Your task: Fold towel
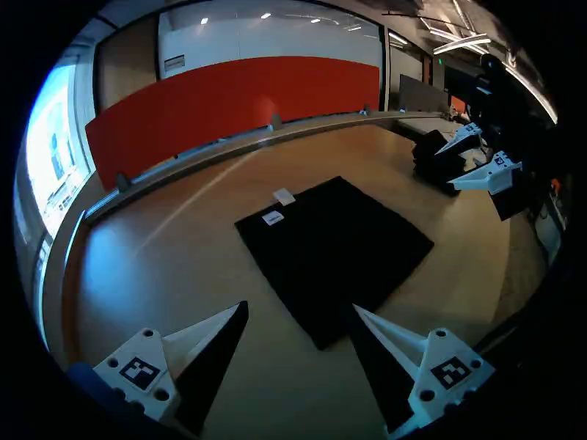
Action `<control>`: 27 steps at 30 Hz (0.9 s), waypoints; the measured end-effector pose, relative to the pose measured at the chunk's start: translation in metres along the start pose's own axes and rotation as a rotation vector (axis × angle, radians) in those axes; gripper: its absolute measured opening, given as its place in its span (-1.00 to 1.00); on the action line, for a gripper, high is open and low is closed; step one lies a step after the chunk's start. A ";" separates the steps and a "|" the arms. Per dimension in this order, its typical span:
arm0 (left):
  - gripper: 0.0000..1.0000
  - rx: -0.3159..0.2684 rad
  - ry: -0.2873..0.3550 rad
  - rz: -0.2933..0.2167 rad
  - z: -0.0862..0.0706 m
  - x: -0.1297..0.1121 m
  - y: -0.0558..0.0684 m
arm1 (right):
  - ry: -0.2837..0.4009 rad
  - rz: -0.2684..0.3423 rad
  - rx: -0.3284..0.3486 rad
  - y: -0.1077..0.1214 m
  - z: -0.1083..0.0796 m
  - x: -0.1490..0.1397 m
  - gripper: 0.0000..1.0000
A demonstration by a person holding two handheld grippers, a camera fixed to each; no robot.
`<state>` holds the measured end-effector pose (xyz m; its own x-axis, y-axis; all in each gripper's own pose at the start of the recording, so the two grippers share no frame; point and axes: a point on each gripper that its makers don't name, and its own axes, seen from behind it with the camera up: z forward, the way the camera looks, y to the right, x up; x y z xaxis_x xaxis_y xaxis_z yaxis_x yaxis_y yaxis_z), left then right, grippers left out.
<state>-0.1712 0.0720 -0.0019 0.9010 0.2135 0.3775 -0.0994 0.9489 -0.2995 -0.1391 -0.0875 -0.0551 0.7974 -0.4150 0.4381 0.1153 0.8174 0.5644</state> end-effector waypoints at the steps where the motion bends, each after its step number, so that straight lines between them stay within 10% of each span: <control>1: 0.88 -0.004 -0.006 0.001 0.003 -0.004 0.001 | -0.006 -0.002 0.001 -0.001 0.002 -0.004 1.00; 27: 0.88 -0.089 -0.135 0.002 0.066 -0.073 0.032 | -0.141 0.017 0.025 -0.020 0.045 -0.103 1.00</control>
<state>-0.2683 0.1025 0.0186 0.8351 0.2507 0.4896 -0.0580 0.9253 -0.3749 -0.2499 -0.0788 -0.0798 0.7077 -0.4543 0.5411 0.0861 0.8156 0.5721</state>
